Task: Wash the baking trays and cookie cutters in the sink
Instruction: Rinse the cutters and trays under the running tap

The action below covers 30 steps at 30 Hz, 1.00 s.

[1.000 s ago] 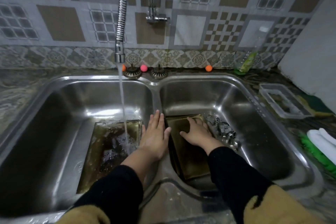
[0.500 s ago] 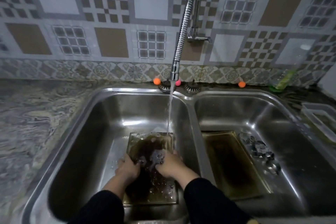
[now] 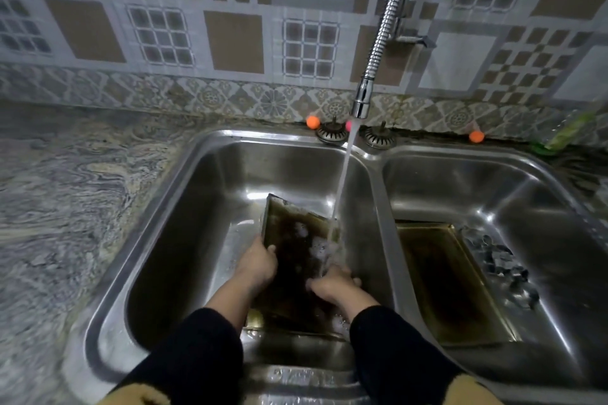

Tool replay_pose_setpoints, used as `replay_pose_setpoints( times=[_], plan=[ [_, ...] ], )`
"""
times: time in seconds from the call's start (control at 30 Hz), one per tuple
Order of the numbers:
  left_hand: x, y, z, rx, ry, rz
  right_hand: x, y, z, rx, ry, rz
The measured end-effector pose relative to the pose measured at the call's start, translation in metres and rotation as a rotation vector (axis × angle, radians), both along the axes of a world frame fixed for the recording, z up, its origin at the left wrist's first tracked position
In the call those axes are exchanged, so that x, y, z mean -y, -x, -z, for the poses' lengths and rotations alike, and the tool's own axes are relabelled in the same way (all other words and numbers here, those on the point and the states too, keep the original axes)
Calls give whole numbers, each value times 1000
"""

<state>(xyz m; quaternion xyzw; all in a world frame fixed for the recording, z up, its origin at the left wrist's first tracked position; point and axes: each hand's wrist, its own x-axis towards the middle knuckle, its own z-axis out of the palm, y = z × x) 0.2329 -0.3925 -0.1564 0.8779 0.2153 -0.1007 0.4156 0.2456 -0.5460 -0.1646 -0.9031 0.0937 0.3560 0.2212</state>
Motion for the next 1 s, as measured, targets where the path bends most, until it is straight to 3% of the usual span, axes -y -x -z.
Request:
replay_pose_setpoints(
  times=[0.17, 0.37, 0.57, 0.67, 0.77, 0.87, 1.0],
  plan=[
    [19, 1, -23, 180, 50, -28, -15, 11, -4, 34, -79, -80],
    [5, 14, -51, 332, 176, -127, -22, 26, -16, 277, -330, -220],
    [1, 34, -42, 365, 435, -239, -30, -11, -29, 397, -87, -307],
    [9, 43, -43, 308, 599, -188, -32, -35, -45, 520, 43, -368],
    [10, 41, -43, 293, 755, -237, -29, -37, -60, 561, 41, -582],
    [1, 35, -37, 272, 811, -315, -22, -16, -67, 582, -12, -769],
    [-2, 34, -36, 283, 789, -310, -2, -3, -66, 541, 44, -732]
  ],
)
